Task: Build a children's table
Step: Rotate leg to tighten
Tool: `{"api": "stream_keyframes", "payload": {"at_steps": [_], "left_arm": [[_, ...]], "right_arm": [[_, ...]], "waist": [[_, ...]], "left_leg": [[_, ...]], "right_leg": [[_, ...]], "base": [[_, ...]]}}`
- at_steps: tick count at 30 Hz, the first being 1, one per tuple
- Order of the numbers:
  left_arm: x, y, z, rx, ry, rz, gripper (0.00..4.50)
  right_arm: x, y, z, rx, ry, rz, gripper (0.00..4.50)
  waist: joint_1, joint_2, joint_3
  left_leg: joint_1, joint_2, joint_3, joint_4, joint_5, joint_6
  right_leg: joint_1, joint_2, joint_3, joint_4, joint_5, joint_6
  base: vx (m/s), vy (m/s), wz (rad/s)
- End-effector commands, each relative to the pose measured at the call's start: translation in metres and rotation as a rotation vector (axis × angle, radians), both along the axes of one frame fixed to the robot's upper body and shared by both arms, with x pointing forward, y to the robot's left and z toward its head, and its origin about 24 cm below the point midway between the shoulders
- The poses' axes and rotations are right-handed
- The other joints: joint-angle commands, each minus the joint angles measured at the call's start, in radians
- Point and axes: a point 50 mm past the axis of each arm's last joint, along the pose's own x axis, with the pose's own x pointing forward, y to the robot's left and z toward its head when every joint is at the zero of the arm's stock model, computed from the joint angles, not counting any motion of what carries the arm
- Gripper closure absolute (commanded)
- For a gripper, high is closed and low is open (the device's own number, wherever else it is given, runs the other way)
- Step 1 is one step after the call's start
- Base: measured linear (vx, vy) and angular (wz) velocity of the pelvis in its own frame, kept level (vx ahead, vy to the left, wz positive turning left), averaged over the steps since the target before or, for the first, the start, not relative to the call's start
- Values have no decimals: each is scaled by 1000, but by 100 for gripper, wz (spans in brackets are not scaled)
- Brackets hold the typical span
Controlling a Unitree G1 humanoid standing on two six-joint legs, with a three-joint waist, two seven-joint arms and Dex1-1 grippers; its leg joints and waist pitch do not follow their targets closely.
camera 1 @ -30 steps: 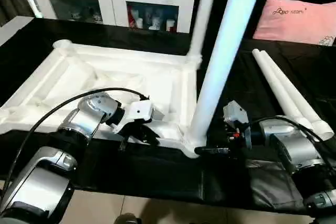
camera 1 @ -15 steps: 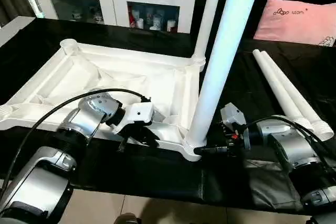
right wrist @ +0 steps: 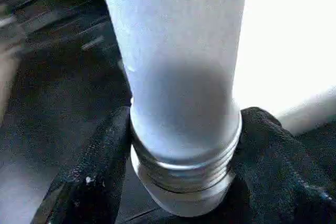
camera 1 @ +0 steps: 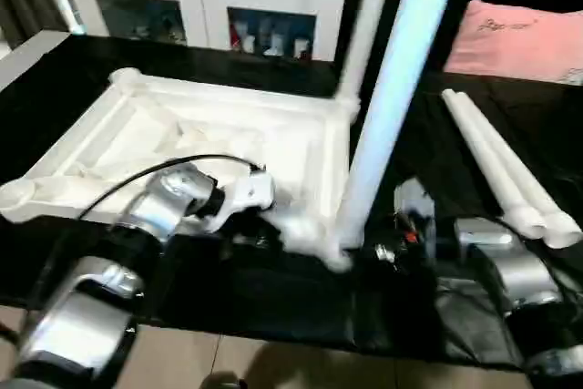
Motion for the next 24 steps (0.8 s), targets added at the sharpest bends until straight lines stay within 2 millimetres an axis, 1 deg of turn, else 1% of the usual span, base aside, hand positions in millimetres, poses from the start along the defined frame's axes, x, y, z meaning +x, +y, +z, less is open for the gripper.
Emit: {"api": "stream_keyframes", "payload": {"at_steps": [1,2,3,4,5,6,7,8,9,10,11,12,13,14,15,16,17,18,19,20,21,22,23,24], "left_arm": [[12,-36,14,-122,-71,127,450],[12,-36,14,-122,-71,127,450],[15,-41,15,-132,-74,174,450],[19,-52,17,-149,-83,246,450],[20,-56,18,-152,-88,276,450],[20,-56,18,-152,-88,276,450],[22,-61,20,-161,-91,315,450],[22,-63,20,-165,-91,327,450],[23,-67,21,-172,-92,347,450],[23,-68,22,-172,-93,352,450],[23,-68,22,-168,-95,354,450],[23,-68,22,-165,-99,352,450],[22,-66,21,-154,-109,341,450],[22,-65,21,-150,-111,338,450],[22,-63,20,-140,-118,332,450],[21,-61,19,-133,-124,325,450],[21,-61,19,-133,-124,325,450],[20,-58,18,-129,-125,314,450],[19,-54,17,-129,-128,305,450],[17,-48,16,-125,-129,290,450],[15,-41,14,-114,-131,266,450],[14,-38,14,-109,-130,258,450],[14,-37,13,-107,-128,255,450],[13,-34,13,-104,-124,243,450]], "right_arm": [[2,34,-12,36,54,-73,174],[2,34,-12,36,54,-73,174],[5,39,-14,48,64,-138,175],[11,54,-17,68,87,-238,175],[12,59,-17,63,90,-265,175],[12,59,-17,63,90,-265,175],[16,65,-18,37,97,-324,175],[18,67,-18,28,103,-351,175],[22,72,-17,34,112,-393,175],[23,75,-16,45,105,-396,175],[24,77,-13,61,94,-392,175],[24,76,-13,66,91,-396,119],[25,75,-12,70,84,-408,105],[25,74,-12,70,83,-411,105],[25,72,-12,69,79,-418,94],[25,70,-12,65,74,-423,82],[25,70,-12,65,74,-423,69],[24,65,-12,62,65,-429,63],[23,59,-12,65,54,-430,63],[21,49,-11,83,35,-421,49],[16,38,-10,93,10,-385,36],[14,33,-9,94,-2,-366,25],[13,31,-8,94,-7,-359,19],[10,21,-6,95,-20,-323,14]], "waist": [[-16,-1,-57],[-20,2,-57],[-30,1,-61],[-37,2,-63],[-39,5,-64],[-45,4,-62],[-47,3,-63],[-50,3,-63],[-52,4,-66],[-56,5,-66],[-55,4,-67],[-54,4,-67],[-52,2,-70],[-51,2,-70],[-51,2,-71],[-51,1,-70],[-51,1,-70],[-51,-1,-69],[-48,1,-69],[-49,-2,-69],[-45,-3,-70],[-44,-2,-70],[-49,-3,-69],[-47,-2,-72]], "left_leg": [[18,34,-20,-73,-320,-7],[24,34,-21,-72,-329,-6],[20,34,-22,-72,-323,0],[10,35,-25,-76,-302,3],[11,36,-25,-76,-304,2],[18,34,-24,-75,-320,5],[16,32,-22,-74,-314,14],[14,31,-21,-74,-305,16],[10,33,-21,-74,-285,17],[9,34,-22,-75,-278,19],[9,33,-19,-74,-271,23],[8,33,-18,-73,-264,27],[4,33,-16,-73,-231,38],[4,34,-16,-73,-223,41],[2,35,-15,-73,-207,47],[2,34,-14,-73,-200,50],[3,34,-13,-73,-198,51],[2,33,-12,-73,-196,53],[2,35,-14,-74,-195,53],[1,36,-13,-74,-197,55],[1,38,-14,-74,-195,60],[1,40,-14,-74,-194,65],[-3,39,-14,-75,-186,72],[-3,39,-14,-74,-183,74]], "right_leg": [[37,-98,43,-117,-568,-85],[32,-100,40,-121,-579,-86],[37,-99,41,-122,-565,-85],[41,-98,41,-116,-525,-93],[39,-97,42,-114,-513,-97],[34,-94,41,-117,-509,-102],[35,-94,44,-117,-496,-106],[35,-93,46,-114,-483,-111],[39,-95,47,-110,-455,-121],[40,-94,48,-107,-430,-130],[40,-93,49,-107,-414,-133],[41,-94,51,-105,-397,-138],[45,-93,54,-98,-340,-149],[46,-93,55,-96,-322,-155],[49,-93,56,-91,-291,-164],[49,-93,56,-91,-283,-168],[50,-93,56,-91,-284,-170],[50,-93,56,-92,-291,-168],[52,-95,56,-93,-306,-161],[51,-94,56,-94,-307,-159],[54,-96,56,-92,-301,-155],[54,-95,58,-90,-287,-156],[54,-93,57,-88,-265,-164],[54,-94,57,-87,-257,-163]], "base": [[0,0,0],[0,0,0],[0,0,0],[0,0,0],[0,0,0],[0,0,0],[0,0,0],[0,0,0],[0,0,0],[0,0,0],[0,0,0],[0,0,0],[0,0,0],[0,0,0],[0,0,0],[0,0,0],[0,0,0],[0,0,0],[0,0,0],[0,0,0],[0,0,0],[0,0,0],[0,0,0],[0,0,0]]}}
